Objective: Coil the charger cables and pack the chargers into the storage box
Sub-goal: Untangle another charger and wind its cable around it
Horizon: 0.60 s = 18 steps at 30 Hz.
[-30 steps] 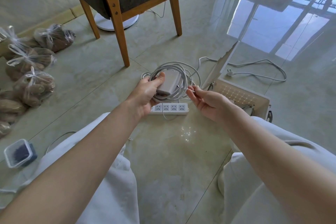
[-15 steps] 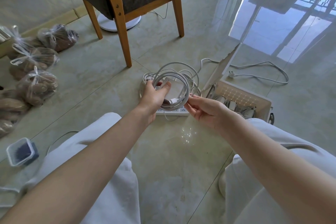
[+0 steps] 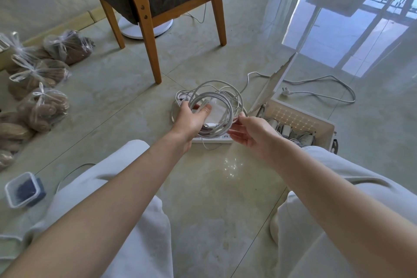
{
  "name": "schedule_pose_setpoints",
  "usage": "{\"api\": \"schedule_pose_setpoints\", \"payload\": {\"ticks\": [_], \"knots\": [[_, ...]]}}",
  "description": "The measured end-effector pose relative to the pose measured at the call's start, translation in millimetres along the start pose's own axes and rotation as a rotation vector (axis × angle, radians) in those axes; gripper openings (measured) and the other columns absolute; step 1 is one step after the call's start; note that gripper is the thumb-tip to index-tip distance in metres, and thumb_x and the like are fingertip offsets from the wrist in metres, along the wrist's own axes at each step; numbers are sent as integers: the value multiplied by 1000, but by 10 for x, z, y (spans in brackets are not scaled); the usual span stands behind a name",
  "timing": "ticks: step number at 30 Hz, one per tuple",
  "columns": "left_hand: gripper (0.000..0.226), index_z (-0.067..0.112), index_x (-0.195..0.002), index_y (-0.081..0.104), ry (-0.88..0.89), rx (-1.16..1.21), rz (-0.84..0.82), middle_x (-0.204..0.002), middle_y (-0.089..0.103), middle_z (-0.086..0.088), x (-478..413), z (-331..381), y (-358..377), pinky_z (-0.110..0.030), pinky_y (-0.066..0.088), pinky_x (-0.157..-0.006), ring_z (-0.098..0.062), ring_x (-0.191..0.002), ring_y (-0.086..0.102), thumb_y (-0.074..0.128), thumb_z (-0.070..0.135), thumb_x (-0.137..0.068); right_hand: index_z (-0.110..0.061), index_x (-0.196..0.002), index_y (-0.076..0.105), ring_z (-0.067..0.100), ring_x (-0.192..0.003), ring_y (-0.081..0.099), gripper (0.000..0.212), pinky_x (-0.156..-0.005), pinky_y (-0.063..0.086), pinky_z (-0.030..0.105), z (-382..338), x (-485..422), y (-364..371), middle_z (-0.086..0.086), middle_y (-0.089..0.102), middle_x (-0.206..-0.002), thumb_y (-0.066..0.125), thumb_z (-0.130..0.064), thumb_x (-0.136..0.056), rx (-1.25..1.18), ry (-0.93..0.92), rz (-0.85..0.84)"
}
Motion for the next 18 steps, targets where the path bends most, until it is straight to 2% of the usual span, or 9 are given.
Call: {"api": "schedule_pose_setpoints", "payload": {"ticks": [3, 5, 7, 9, 11, 13, 15, 16, 18], "knots": [[51, 10, -135, 39, -15, 3, -32, -120, 56, -9, 3, -14, 2, -25, 52, -66, -20, -95, 61, 58, 31, -93, -7, -82, 60, 9, -66, 58, 21, -65, 53, 18, 8, -9, -20, 4, 61, -74, 48, -16, -97, 10, -58, -28], [57, 10, -137, 37, -15, 6, -51, -125, 56, -11, -15, -39, -4, -31, 51, -79, -26, -111, 58, 60, 34, -91, -5, -83, 60, 7, -55, 61, 12, -54, 54, 16, 13, 21, -5, 5, 63, -68, 52, -4, -93, -12, -60, -92], [58, 10, -136, 37, -7, 7, -62, -128, 55, -12, 0, -36, -15, -36, 48, -90, -30, -118, 54, 60, 37, -90, -7, -80, 58, 5, -48, 62, 16, -51, 54, 15, 9, 48, 20, 4, 64, -65, 51, 3, -91, 1, -40, -138], [63, 10, -139, 34, -11, 16, -64, -134, 51, -14, -6, -34, -27, -43, 43, -101, -32, -122, 51, 61, 38, -89, -10, -81, 58, 7, -53, 63, 17, -56, 54, 17, 1, 58, 32, 5, 64, -72, 50, 0, -93, 74, -45, -156], [64, 9, -140, 32, -6, 10, -60, -137, 48, -15, -17, -38, -28, -48, 40, -105, -32, -124, 49, 61, 36, -90, -10, -91, 61, 13, -70, 64, 15, -69, 55, 23, -4, 54, 25, 9, 67, -87, 47, -9, -96, 310, -139, -92], [63, 9, -141, 31, -6, -8, -52, -137, 47, -16, -29, -54, -24, -46, 40, -104, -33, -123, 49, 59, 35, -91, -7, -109, 57, 21, -91, 62, 20, -85, 52, 33, 17, 38, 7, 12, 63, -107, 42, -14, -98, 654, -355, 106], [63, 9, -142, 29, -25, 2, -37, -138, 46, -16, -52, -78, -11, -47, 41, -103, -33, -124, 49, 59, 33, -92, -5, -116, 50, 24, -102, 55, 23, -91, 44, 33, 21, 90, 15, 10, 54, -114, 43, -10, -95, 847, -728, 265], [62, 9, -142, 30, -35, 15, -25, -138, 47, -16, -53, -79, -6, -48, 41, -103, -33, -124, 49, 59, 32, -91, -4, -116, 50, 25, -102, 53, 25, -90, 42, 31, 13, 122, 28, 11, 53, -113, 45, -6, -91, 910, -911, 261], [63, 10, -142, 31, -52, 25, 8, -138, 48, -14, -81, -91, -7, -50, 41, -104, -31, -124, 49, 61, 32, -91, -3, -117, 51, 25, -99, 53, 35, -88, 39, 28, 9, 173, 45, 10, 53, -108, 50, -2, -82, 1025, -1123, 171]]}}
Point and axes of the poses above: each hand's wrist, its own x-axis away from the middle knuckle, its own y-axis out of the palm, z = x × y, the point moved 1 cm from there along -x, towards the middle knuckle
